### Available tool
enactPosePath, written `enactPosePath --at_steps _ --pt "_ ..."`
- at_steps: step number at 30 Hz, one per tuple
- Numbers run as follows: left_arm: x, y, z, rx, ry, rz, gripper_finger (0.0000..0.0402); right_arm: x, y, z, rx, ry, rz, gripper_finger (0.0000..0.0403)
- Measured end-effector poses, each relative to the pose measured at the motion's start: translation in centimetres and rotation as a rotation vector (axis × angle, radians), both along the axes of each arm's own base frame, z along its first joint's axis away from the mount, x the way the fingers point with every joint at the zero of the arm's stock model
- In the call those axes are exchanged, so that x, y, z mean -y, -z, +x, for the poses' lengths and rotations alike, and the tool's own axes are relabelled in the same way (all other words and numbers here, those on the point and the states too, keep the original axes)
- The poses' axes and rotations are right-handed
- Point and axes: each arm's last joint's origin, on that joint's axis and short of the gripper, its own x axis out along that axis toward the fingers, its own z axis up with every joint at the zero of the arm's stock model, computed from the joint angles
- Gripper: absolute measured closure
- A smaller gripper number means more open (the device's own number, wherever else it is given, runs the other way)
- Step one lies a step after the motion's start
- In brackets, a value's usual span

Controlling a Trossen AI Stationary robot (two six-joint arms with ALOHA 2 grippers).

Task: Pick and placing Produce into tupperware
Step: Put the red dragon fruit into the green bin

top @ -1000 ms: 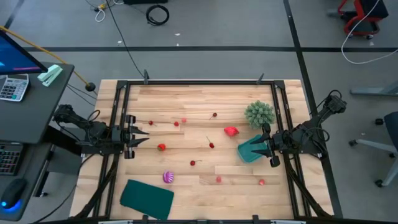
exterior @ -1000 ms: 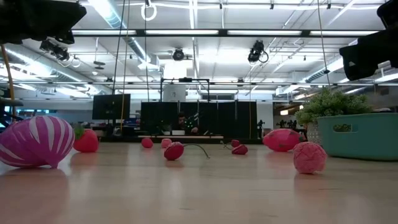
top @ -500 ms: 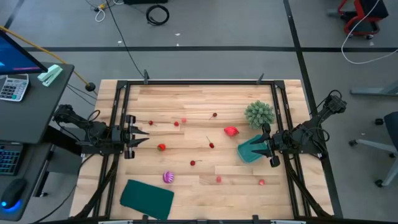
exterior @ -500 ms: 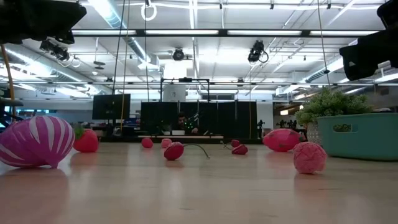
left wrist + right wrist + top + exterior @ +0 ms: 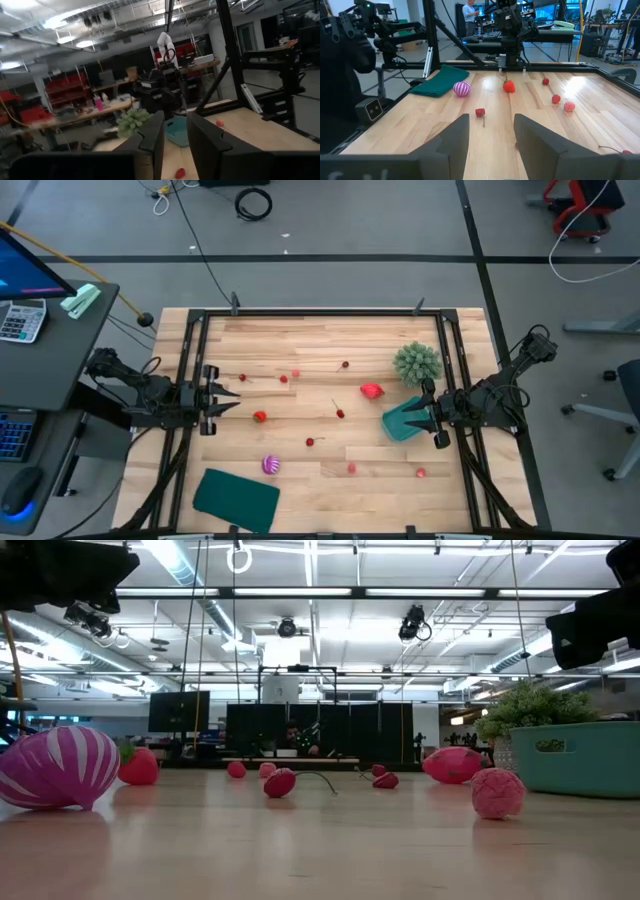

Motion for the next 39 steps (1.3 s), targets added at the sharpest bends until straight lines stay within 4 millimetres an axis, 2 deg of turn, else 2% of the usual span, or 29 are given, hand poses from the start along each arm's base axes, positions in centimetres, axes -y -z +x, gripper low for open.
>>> enactPosePath --at_steps 4,6,10,13,27,34,36,39 --pt "0.0 0.3 0.1 -0.034 0.068 -0.291 0.0312 0.0 0.0 0.0 0.000 0.000 0.001 0.0238" --pt "0.1 0.6 0.1 -0.065 0.079 -0.351 0.0315 0.0 0.0 0.0 0.000 0.000 0.000 0.0238" --pt "0.1 1.6 0.3 -0.158 0.056 -0.276 0.0322 0.0 0.0 0.0 0.000 0.000 0.000 0.0238" --pt "0.1 1.7 0.3 -0.165 0.045 -0.210 0.0323 0.0 0.0 0.0 0.000 0.000 0.000 0.0238" --pt "-0.1 0.2 0.1 -0.022 0.009 -0.264 0.0325 0.0 -0.1 0.0 0.000 0.002 0.037 0.0238" --pt "-0.3 -1.1 -0.2 0.033 -0.021 -0.154 0.0311 0.0 -0.2 0.0 -0.002 -0.005 -0.086 0.0238" --pt "-0.4 -2.1 -0.5 0.066 -0.020 -0.165 0.0311 0.0 -0.2 0.0 0.001 -0.006 -0.105 0.0238" --pt "-0.4 -2.3 -0.5 0.060 -0.012 -0.195 0.0313 0.0 -0.4 0.0 0.017 -0.006 -0.119 0.0238"
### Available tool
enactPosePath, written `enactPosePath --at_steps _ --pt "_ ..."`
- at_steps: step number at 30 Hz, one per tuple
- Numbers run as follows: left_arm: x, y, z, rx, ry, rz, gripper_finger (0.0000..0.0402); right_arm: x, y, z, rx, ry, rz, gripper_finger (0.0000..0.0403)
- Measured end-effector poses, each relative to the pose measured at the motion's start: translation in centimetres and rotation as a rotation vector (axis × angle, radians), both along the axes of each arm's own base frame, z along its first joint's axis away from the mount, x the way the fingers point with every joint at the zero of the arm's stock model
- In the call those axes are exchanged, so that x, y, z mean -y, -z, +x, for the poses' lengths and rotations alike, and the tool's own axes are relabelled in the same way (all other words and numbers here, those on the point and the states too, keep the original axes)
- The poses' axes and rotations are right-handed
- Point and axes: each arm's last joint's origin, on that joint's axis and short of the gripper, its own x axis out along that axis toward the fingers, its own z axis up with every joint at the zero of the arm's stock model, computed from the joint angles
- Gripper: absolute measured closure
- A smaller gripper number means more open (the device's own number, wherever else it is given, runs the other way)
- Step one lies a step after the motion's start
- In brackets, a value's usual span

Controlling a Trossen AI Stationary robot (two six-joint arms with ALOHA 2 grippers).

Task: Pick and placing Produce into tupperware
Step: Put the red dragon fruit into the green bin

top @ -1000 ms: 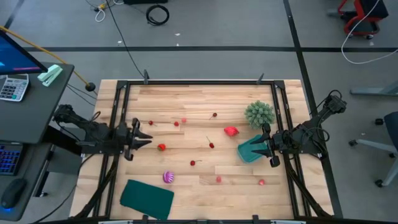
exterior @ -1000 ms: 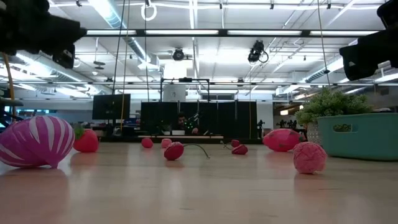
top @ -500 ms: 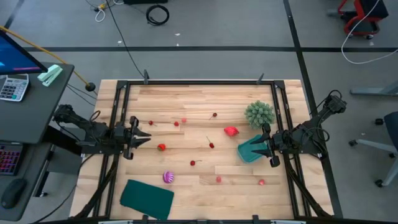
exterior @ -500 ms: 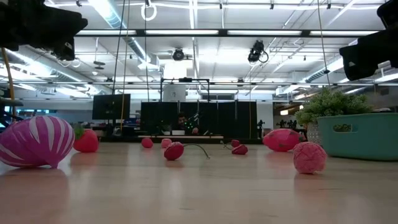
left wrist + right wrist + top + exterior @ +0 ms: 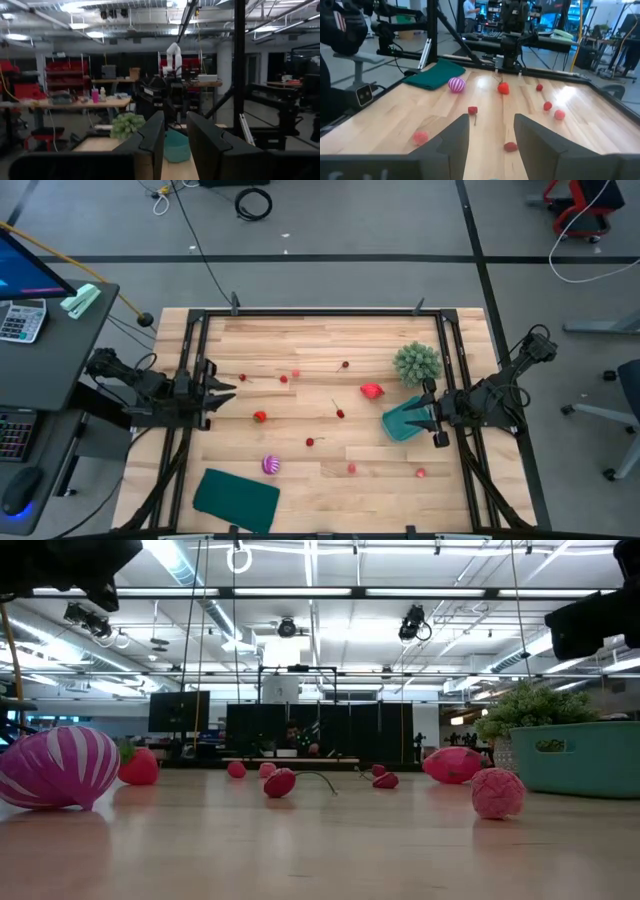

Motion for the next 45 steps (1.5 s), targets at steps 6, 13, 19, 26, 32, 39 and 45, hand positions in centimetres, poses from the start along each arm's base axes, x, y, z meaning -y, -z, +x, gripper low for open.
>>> enactPosePath --at_steps 6,13,19,26,32,39,45 --pt "-0.1 -0.5 -0.1 0.023 -0.025 0.062 0.0321 0.0 -0.2 0.0 0.013 0.002 0.018 0.0238" --pt "-0.3 -1.4 -0.5 0.108 -0.071 0.086 0.0315 0.2 -2.5 -0.1 0.214 0.043 0.161 0.0238" --pt "-0.6 -2.3 -1.0 0.195 -0.131 0.146 0.0313 1.1 -6.2 -1.3 0.556 0.023 0.369 0.0238" --pt "-0.7 -2.7 -1.2 0.227 -0.161 0.180 0.0322 1.5 -7.0 -1.3 0.552 0.167 0.355 0.0238" --pt "-0.8 -3.0 -1.4 0.252 -0.185 0.204 0.0322 1.4 -11.0 -0.1 0.447 0.255 0.197 0.0238" --pt "-0.8 -3.1 -1.5 0.272 -0.191 0.197 0.0326 -0.5 -12.3 5.3 -0.050 0.338 -0.026 0.0238" --pt "-1.0 -3.4 -1.7 0.303 -0.197 0.176 0.0324 -2.0 -11.8 9.8 -0.367 0.347 -0.357 0.0238"
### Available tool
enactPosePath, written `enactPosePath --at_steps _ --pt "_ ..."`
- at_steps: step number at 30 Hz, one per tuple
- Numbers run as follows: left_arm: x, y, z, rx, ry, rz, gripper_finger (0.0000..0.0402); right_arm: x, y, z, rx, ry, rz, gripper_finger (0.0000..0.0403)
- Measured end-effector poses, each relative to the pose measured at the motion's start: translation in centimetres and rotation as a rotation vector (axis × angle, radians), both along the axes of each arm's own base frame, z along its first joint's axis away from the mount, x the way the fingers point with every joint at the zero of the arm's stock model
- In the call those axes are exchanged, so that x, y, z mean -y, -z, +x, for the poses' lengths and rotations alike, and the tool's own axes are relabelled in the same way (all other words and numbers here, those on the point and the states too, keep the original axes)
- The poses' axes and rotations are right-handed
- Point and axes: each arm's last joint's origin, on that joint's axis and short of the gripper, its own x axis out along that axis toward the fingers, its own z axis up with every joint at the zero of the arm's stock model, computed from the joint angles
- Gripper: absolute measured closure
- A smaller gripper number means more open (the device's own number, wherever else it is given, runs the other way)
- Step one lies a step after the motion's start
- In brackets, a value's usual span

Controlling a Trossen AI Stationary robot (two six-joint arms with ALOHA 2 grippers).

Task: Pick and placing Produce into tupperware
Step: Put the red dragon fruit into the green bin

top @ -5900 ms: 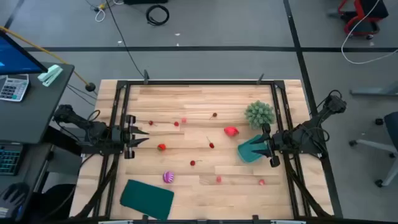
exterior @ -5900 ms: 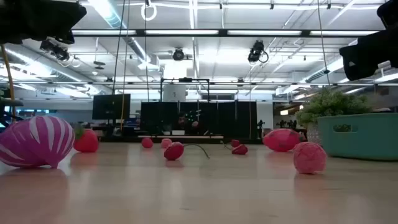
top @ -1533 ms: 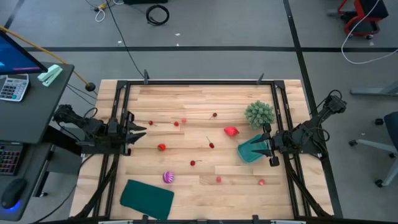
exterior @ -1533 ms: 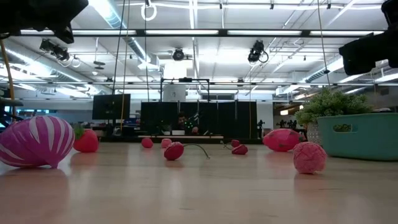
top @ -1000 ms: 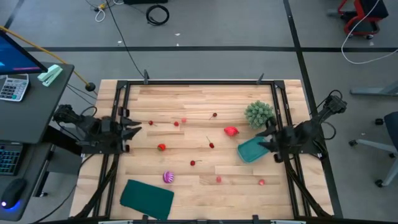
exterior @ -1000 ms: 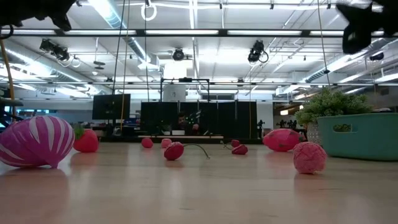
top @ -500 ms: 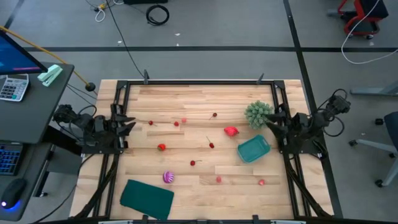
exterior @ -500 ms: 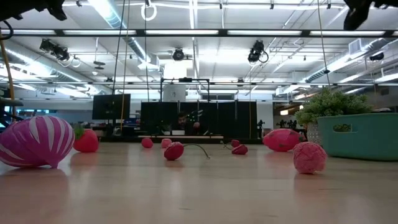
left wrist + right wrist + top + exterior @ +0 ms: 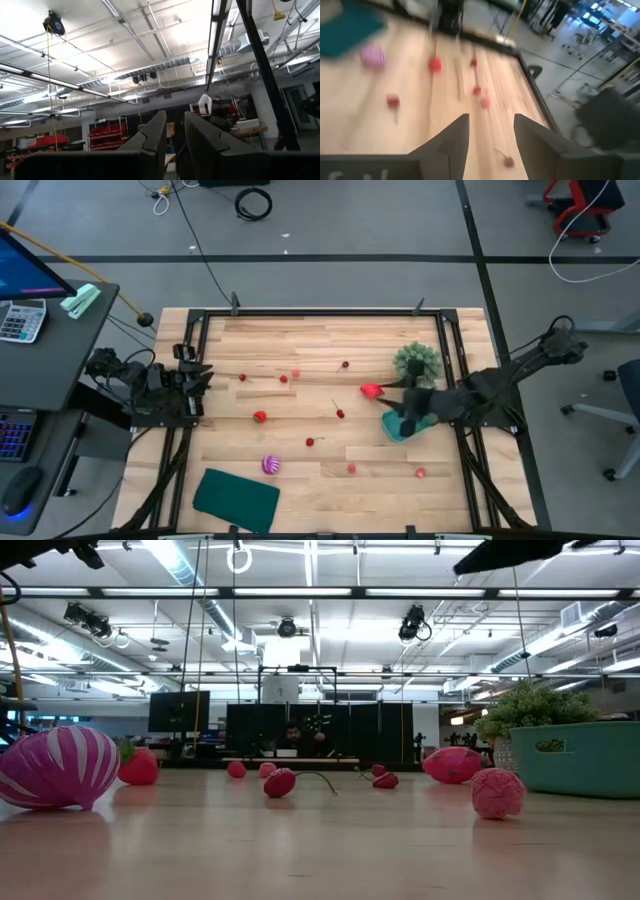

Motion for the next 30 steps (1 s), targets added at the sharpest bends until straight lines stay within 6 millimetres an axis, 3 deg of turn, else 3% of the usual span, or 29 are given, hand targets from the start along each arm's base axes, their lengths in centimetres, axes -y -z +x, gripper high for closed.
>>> enactPosePath --at_steps 8,17,22,26,30 --pt "-0.1 -0.2 -0.2 0.026 0.002 -0.016 0.0333 -1.7 -0.2 4.2 -0.111 -0.001 -0.077 0.0238" --pt "-0.1 -0.3 -0.3 0.041 -0.012 -0.007 0.0334 -1.8 -0.4 5.0 -0.111 0.018 -0.065 0.0238" --pt "-0.2 -0.5 -0.4 0.059 -0.029 0.004 0.0340 0.5 -0.3 5.7 -0.088 0.144 0.072 0.0233" --pt "-0.3 -0.6 -0.5 0.075 -0.031 -0.002 0.0338 3.6 1.2 6.2 -0.232 0.176 0.244 0.0210" --pt "-0.3 -0.7 -0.6 0.079 -0.045 0.010 0.0340 6.5 2.7 6.5 -0.356 0.261 0.312 0.0177"
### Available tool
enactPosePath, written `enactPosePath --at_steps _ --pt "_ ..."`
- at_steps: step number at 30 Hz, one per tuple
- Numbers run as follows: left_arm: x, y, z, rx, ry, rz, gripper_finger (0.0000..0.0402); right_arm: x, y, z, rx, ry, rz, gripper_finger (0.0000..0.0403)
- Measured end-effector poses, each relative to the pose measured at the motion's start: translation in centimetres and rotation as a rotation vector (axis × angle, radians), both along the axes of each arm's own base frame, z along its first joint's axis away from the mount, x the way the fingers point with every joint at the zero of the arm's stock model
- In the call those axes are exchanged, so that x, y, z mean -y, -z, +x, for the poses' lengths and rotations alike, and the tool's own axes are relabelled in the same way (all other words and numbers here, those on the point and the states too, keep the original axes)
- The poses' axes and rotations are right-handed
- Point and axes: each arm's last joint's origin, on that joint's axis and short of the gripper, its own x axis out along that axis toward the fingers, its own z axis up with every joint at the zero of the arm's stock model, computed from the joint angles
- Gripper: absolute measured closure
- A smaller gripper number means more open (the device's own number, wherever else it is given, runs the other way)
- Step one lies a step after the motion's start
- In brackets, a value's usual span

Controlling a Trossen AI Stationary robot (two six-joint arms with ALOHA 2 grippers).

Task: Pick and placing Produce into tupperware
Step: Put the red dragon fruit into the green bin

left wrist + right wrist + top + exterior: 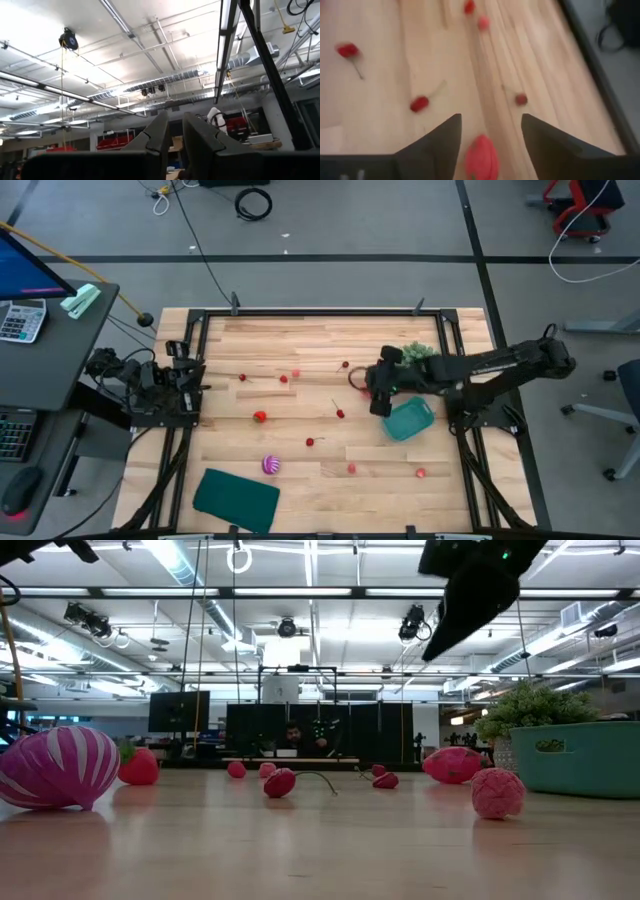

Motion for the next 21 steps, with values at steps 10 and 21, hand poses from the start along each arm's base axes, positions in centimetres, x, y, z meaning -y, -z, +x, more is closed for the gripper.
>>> enactPosePath --at_steps 10,21 --pt "0.0 0.0 0.0 -0.008 -0.033 0.038 0.0349 3.7 3.8 1.8 -0.134 0.075 0.245 0.0115" --pt "0.0 0.0 0.0 -0.008 -0.029 0.034 0.0353 4.3 8.0 3.0 -0.316 0.083 0.258 0.0112"
